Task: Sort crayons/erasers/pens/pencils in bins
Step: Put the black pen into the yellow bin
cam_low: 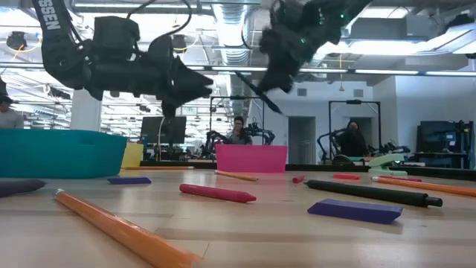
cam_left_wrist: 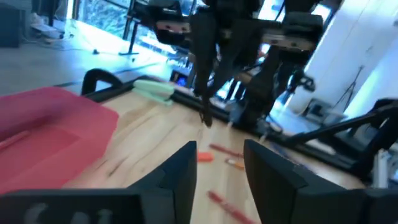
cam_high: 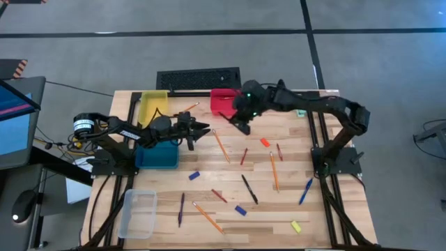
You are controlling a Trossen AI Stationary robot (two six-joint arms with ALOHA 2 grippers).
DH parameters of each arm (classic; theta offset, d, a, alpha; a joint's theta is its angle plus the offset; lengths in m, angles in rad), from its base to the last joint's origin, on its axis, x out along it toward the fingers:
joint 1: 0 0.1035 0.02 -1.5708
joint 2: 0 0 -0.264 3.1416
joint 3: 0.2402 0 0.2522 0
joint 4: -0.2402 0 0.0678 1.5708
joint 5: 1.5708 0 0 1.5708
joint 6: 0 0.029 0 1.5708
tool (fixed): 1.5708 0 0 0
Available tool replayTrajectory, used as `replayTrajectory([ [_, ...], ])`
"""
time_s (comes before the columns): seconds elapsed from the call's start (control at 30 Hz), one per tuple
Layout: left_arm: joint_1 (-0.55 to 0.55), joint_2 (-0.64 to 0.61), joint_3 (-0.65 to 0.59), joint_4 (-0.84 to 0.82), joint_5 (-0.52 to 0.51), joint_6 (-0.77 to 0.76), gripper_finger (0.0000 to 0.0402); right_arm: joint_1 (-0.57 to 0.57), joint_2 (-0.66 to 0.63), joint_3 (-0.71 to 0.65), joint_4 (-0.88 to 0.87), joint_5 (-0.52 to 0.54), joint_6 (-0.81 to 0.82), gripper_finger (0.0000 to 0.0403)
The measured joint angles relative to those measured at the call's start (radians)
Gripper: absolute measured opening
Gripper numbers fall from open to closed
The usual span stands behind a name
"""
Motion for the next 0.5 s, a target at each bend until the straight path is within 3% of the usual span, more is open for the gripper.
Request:
replayTrajectory([
  [0.2, -0.005, 0.000, 0.000, 0.088, 0.001, -0.054, 0.0165, 0.096, -0.001, 0.000, 0.181, 0.021, 0.067, 0.0038],
  [0.5, -0.048, 0.000, 0.000, 0.333, 0.084, -0.074, 0.0209, 0.167, -0.001, 0.000, 0.287, 0.077, 0.111, 0.0040],
])
